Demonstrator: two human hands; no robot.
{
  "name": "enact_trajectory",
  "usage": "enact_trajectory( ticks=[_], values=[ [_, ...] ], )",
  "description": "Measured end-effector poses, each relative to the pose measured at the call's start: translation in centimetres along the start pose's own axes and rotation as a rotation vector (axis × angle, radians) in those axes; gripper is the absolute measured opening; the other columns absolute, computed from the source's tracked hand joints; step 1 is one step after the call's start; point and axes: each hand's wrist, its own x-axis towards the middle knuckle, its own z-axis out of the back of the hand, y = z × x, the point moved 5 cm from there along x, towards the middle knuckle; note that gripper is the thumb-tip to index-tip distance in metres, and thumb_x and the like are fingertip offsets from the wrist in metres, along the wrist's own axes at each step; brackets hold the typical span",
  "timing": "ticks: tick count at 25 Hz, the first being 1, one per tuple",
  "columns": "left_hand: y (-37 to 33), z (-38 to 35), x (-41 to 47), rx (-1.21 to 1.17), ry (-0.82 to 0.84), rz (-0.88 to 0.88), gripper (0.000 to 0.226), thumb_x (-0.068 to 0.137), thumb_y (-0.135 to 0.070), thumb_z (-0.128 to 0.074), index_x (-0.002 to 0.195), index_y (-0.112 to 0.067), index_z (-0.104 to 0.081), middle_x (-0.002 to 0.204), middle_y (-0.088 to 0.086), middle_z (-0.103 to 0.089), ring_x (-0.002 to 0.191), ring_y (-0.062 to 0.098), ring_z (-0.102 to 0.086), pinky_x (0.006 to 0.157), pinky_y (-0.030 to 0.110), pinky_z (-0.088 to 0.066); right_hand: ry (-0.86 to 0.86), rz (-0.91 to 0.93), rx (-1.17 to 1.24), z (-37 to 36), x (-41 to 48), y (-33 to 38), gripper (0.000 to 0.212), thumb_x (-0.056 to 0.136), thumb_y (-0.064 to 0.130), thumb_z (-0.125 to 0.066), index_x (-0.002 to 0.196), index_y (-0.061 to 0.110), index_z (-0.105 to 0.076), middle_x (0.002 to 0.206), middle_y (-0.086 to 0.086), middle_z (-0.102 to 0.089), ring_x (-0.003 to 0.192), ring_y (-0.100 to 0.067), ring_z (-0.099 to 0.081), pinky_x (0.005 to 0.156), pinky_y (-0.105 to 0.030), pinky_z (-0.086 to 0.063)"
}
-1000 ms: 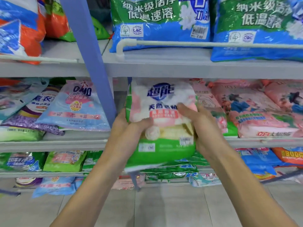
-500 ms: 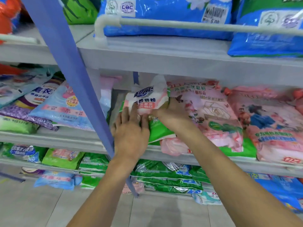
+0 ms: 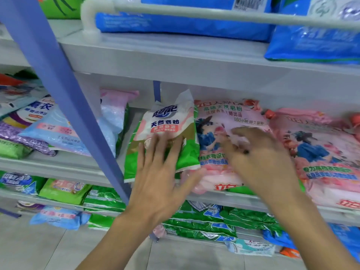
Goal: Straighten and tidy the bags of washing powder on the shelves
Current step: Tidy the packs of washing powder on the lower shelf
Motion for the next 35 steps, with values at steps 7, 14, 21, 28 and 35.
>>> enact_trajectory(
  ticks=[7, 14, 21, 28, 35],
  values=[
    [-1.5, 0.7, -0.7, -0.254, -0.126, -0.057, 0.055, 0.092, -0.061, -0.054, 0.143, -0.039, -0.053, 0.144, -0.018, -0.05, 0.138, 0.004, -0.041, 0.115, 0.015, -0.025, 0.435, -0.553, 0.115, 1.1, 3.2, -10.9, 0.108, 0.064, 0.088, -0.061, 0.145, 0.017, -0.052, 0.14, -0.011, -0.059, 0.132, -0.032, -0.052, 0.112, -0.043, -0.038],
    [-5.4, 1.3, -3.9, -0.466, -0.129, 0.608, 0.03, 0.085, -0.062, -0.061, 0.093, -0.035, -0.051, 0.067, -0.017, -0.071, 0.074, 0.015, -0.068, 0.075, 0.039, -0.05, 0.457, -0.614, 0.73, -0.6, 5.2, -12.1, 0.049, 0.069, 0.029, -0.087, 0.112, 0.01, -0.074, 0.106, -0.008, -0.078, 0.098, -0.026, -0.075, 0.09, -0.033, -0.054],
    [-7.8, 0.0, -6.3, -1.312, 0.324, 0.967, 0.056, 0.056, -0.045, -0.077, 0.076, 0.007, -0.07, 0.077, 0.029, -0.073, 0.061, 0.04, -0.073, 0.058, 0.044, -0.063, 0.375, -0.518, 0.954, 6.0, 3.0, -14.7, 0.056, 0.068, 0.018, -0.082, 0.121, 0.004, -0.071, 0.113, -0.02, -0.075, 0.11, -0.04, -0.069, 0.089, -0.042, -0.06],
    [-11.0, -5.1, -2.7, -1.257, 0.5, 0.842, 0.047, 0.063, -0.028, -0.078, 0.104, -0.005, -0.08, 0.102, 0.011, -0.077, 0.08, 0.02, -0.074, 0.082, 0.033, -0.06, 0.372, -0.543, 0.979, 7.7, -2.8, -19.7, 0.058, 0.067, 0.005, -0.074, 0.125, 0.011, -0.069, 0.112, -0.008, -0.077, 0.094, -0.022, -0.075, 0.085, -0.038, -0.06],
    [-12.7, -4.5, -1.9, -1.272, 0.503, 0.552, 0.118, 0.044, -0.022, -0.104, 0.143, 0.007, -0.047, 0.146, 0.011, -0.045, 0.137, 0.017, -0.044, 0.113, 0.024, -0.035, 0.398, -0.504, 0.974, 6.8, -4.1, -21.0, 0.07, 0.043, 0.016, -0.094, 0.111, 0.015, -0.077, 0.115, -0.009, -0.076, 0.108, -0.03, -0.071, 0.099, -0.049, -0.052]
  ],
)
